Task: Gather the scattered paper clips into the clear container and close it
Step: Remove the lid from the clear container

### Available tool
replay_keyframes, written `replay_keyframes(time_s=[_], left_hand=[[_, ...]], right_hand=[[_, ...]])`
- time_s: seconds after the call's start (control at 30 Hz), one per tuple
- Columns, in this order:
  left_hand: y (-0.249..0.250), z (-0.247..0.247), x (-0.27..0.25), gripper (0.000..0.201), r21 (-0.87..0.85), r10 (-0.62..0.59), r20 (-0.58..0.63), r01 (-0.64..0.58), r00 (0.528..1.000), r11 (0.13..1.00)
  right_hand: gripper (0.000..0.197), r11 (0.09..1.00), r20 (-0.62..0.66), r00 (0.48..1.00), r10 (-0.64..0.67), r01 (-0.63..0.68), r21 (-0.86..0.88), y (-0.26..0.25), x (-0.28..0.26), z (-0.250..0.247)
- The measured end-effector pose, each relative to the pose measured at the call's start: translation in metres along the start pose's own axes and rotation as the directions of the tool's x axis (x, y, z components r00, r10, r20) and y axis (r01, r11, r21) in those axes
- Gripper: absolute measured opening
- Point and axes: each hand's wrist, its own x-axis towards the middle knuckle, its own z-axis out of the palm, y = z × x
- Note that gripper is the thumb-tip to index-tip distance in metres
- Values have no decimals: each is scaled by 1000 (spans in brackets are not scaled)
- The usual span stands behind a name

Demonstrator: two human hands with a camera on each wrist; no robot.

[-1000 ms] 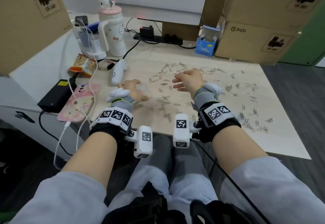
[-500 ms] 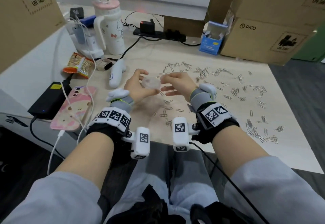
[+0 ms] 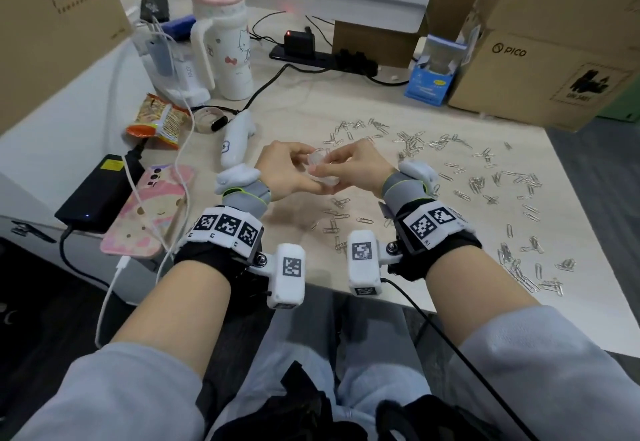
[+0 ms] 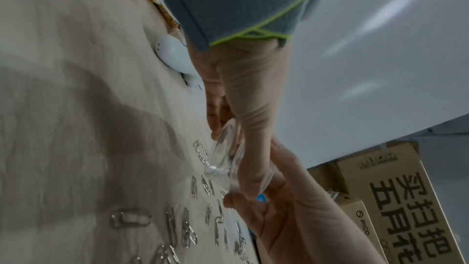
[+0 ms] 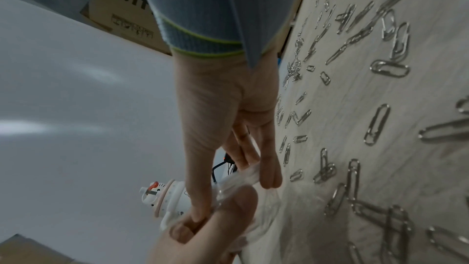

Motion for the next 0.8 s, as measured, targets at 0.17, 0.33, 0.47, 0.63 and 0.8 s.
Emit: replay_keyframes(time_s=[0.17, 0.33, 0.47, 0.63, 0.8], left_hand=[[-15, -14, -3, 67, -51, -21, 66, 24, 998, 998], [-36, -25, -5, 74, -143, -61, 83, 72, 995, 987], [-48, -29, -7, 40, -193, -106, 73, 118, 992, 974], [-57, -35, -9, 27, -253, -158, 81, 174, 984, 952], [-66, -39, -9, 33, -276, -186, 102, 208, 977, 938]], right_hand=[[27, 997, 113, 992, -54, 60, -53, -11, -1, 9], [52, 996, 208, 974, -86, 90, -10, -12, 6, 22], [52, 999, 227, 973, -34, 31, 18, -12, 13, 35], [46, 999, 262, 964, -52, 47, 25, -11, 17, 42], [36, 998, 213, 975, -64, 57, 40, -14, 23, 41]])
